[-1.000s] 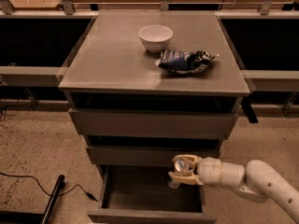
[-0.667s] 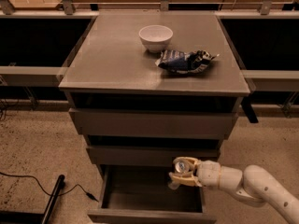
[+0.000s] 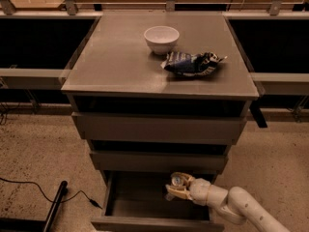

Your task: Place redbull can into bottom drawer

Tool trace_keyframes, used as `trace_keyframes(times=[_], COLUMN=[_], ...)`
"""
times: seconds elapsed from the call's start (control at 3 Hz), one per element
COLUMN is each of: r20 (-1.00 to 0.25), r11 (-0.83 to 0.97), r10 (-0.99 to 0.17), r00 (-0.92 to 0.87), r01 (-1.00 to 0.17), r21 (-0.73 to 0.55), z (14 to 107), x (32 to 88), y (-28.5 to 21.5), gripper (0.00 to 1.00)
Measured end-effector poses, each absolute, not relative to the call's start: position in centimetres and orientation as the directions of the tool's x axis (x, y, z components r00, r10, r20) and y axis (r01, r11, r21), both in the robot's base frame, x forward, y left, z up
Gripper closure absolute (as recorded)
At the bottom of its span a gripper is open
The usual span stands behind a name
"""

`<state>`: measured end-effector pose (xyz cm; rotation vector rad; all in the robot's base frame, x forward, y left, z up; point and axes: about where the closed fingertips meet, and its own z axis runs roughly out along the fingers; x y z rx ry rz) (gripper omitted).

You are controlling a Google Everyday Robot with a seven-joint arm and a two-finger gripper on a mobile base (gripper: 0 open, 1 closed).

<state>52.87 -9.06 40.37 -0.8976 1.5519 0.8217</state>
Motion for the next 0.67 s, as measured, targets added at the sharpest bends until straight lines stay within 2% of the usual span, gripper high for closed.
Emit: trace_keyframes(times=[0.67], r20=[-0.985], r11=[0.465], r10=[-0.136], r00=[-0.104], r01=[-0.885], r21=[0.03], z=[39.97], x=[52.93], y=[-8.52], gripper=[1.0])
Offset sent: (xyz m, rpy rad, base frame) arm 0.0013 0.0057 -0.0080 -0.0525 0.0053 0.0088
